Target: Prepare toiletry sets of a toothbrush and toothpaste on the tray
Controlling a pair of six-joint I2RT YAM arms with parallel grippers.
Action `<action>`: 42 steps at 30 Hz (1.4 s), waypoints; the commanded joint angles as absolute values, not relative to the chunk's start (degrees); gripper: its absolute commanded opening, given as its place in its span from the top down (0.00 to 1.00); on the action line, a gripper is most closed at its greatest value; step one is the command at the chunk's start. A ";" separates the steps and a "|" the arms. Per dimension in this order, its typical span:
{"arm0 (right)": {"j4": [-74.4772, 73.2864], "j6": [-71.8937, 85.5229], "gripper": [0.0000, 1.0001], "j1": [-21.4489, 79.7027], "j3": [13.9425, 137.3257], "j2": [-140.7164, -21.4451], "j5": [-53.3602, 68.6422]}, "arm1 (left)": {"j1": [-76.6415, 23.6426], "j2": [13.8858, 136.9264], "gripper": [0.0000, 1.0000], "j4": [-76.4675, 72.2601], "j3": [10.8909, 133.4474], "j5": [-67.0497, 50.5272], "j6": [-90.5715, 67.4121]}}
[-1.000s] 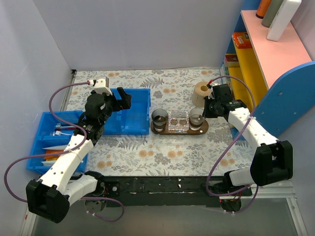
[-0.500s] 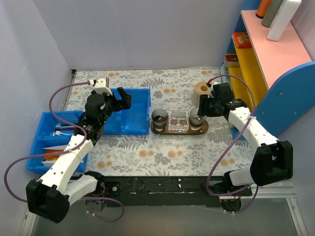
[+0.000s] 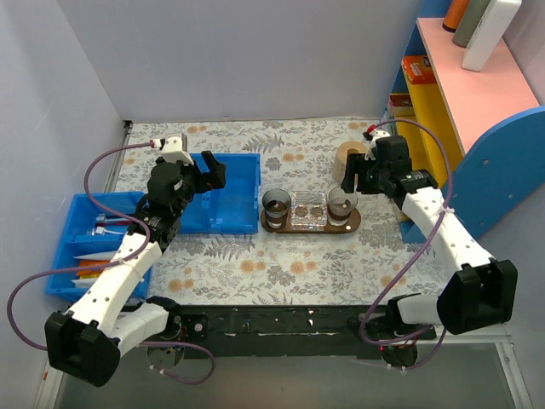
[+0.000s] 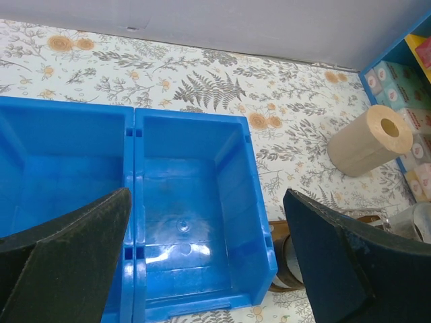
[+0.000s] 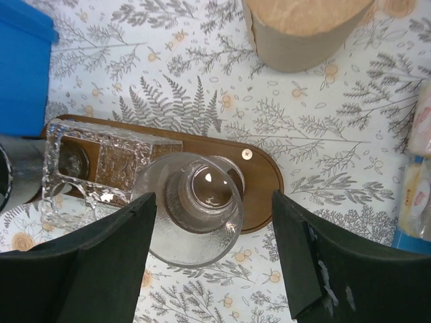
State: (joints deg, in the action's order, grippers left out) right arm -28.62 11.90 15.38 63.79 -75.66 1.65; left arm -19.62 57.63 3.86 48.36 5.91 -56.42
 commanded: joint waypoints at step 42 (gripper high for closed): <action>-16.17 15.63 0.35 7.65 76.28 -79.00 7.91 | -4.48 62.83 0.02 76.97 66.01 38.15 -113.09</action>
State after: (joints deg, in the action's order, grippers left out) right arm -23.38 11.05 7.99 74.37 -76.36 8.91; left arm -4.82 59.00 63.96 65.34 35.86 -99.57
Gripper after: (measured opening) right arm 0.654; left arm 0.981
